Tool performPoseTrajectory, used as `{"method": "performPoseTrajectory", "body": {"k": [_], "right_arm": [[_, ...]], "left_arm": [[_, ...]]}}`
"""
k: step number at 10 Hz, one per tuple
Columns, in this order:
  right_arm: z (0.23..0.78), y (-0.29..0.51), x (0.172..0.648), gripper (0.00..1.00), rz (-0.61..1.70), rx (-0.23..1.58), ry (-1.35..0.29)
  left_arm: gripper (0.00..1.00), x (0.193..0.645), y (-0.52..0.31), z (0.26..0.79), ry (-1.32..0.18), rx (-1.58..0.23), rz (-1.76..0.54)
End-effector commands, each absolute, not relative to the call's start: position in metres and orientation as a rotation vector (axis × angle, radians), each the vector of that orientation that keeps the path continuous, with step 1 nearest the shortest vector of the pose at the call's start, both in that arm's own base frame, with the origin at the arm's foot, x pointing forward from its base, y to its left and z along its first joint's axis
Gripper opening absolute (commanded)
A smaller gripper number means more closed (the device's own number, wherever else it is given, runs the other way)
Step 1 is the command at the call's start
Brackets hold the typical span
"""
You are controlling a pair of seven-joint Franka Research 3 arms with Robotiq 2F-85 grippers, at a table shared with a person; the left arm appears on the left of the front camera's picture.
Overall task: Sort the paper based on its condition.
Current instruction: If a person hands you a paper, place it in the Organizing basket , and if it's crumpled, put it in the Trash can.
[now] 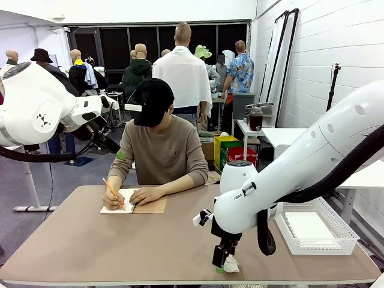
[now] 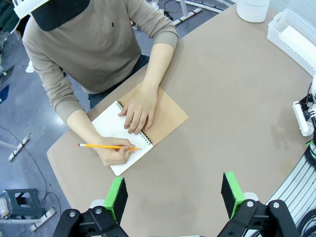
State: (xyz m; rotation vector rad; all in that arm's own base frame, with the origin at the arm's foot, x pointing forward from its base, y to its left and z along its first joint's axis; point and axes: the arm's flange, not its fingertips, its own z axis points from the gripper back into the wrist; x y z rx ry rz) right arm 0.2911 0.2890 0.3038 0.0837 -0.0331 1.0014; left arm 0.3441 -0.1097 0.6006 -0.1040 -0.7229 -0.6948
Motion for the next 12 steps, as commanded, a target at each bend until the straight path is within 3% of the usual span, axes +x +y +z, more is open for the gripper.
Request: {"method": "performPoseTrajectory", "body": {"k": [1,4,6,8,9,11,12], "right_arm": [[0.298,0.282,0.283,1.00,0.991,0.064,-0.030],[0.302,0.281,0.282,1.00,0.970,0.042,-0.001],[0.303,0.282,0.283,0.66,0.960,0.021,-0.011],[0.304,0.282,0.283,0.66,0.961,0.009,-0.023],[0.307,0.281,0.282,0.57,0.958,0.008,-0.029],[0.312,0.279,0.283,0.20,0.950,0.012,-0.028],[0.317,0.278,0.285,0.20,0.946,-0.002,-0.026]], "left_arm": [[1.00,0.345,-0.109,0.601,-0.732,-0.113,-0.699],[1.00,0.345,-0.109,0.601,-0.732,-0.113,-0.699],[1.00,0.345,-0.109,0.601,-0.732,-0.113,-0.699],[1.00,0.345,-0.109,0.601,-0.732,-0.113,-0.699],[1.00,0.345,-0.109,0.601,-0.732,-0.113,-0.699],[1.00,0.345,-0.109,0.601,-0.732,-0.113,-0.699],[1.00,0.345,-0.109,0.601,-0.732,-0.113,-0.699]]}}
